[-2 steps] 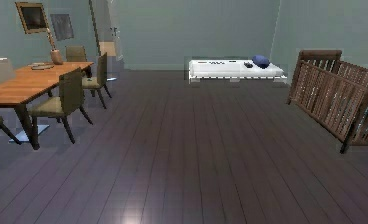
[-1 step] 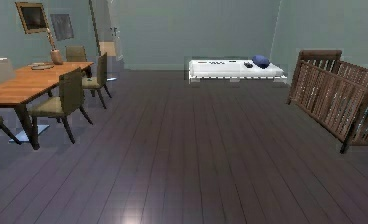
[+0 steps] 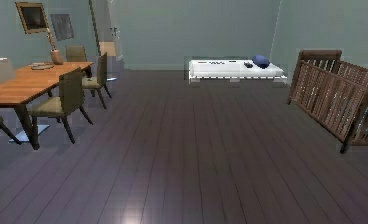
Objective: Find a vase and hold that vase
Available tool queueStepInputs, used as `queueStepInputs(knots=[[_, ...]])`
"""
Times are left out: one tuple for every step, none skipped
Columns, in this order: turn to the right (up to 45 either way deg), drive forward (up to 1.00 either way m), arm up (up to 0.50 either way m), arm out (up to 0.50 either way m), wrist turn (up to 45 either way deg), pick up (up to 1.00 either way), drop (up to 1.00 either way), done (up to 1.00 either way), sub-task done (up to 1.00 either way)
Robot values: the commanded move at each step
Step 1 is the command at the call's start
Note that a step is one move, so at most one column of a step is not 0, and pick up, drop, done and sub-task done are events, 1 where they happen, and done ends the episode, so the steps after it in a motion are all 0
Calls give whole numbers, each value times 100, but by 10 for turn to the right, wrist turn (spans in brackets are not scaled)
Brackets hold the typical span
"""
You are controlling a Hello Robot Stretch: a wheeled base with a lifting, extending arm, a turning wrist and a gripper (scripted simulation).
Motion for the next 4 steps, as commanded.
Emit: queueStepInputs(knots=[[0, 0, -30, 0, 0, 0, 0, 0, 0], [0, 0, 0, 0, 0, 100, 0, 0, 0], [0, 0, 10, 0, 0, 0, 0, 0, 0], [0, 0, 0, 0, 0, 0, 0, 100, 0]])
